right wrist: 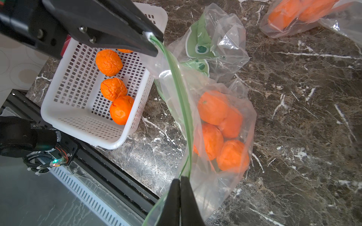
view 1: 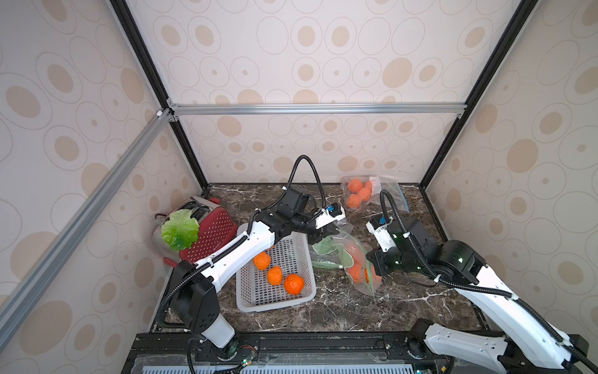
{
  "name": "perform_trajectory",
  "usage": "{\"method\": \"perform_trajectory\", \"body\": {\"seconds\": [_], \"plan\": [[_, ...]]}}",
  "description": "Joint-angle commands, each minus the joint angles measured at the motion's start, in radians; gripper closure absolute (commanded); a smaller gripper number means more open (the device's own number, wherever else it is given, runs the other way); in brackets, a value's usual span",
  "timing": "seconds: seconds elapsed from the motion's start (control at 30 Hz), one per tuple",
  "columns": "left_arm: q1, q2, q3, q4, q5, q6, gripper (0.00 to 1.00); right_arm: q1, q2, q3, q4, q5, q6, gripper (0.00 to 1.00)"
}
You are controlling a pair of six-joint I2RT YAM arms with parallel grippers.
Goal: Open the zip-top bag and take out the orange
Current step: Open the zipper of the food storage bag at the center of the board.
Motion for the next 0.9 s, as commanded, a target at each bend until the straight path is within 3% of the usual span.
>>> {"method": "perform_trajectory", "body": {"seconds": [0.0,0.43,0.63,0.77,0.87], "plan": [[-0.001,-0.022,0.026,-0.006,0.013,0.018,0.97,0.008,0.025,-0.014,-0.043,0.044,-0.014,0.94],[-0.002,-0.048,-0.005,0.055,0.088,-0.049,0.94,0.007,0.106,-0.013,0.019,0.023,-0.109,0.93],[-0.001,-0.081,-0.053,0.132,0.017,-0.165,0.95,0.008,0.029,-0.064,0.087,0.058,-0.042,0.61],[-0.009,-0.104,-0.097,0.176,0.006,-0.225,0.94,0.007,-0.012,-0.112,0.103,0.098,-0.012,0.53],[-0.019,-0.127,-0.13,0.182,0.001,-0.231,0.94,0.008,-0.011,-0.104,0.079,0.121,0.004,0.52]]}}
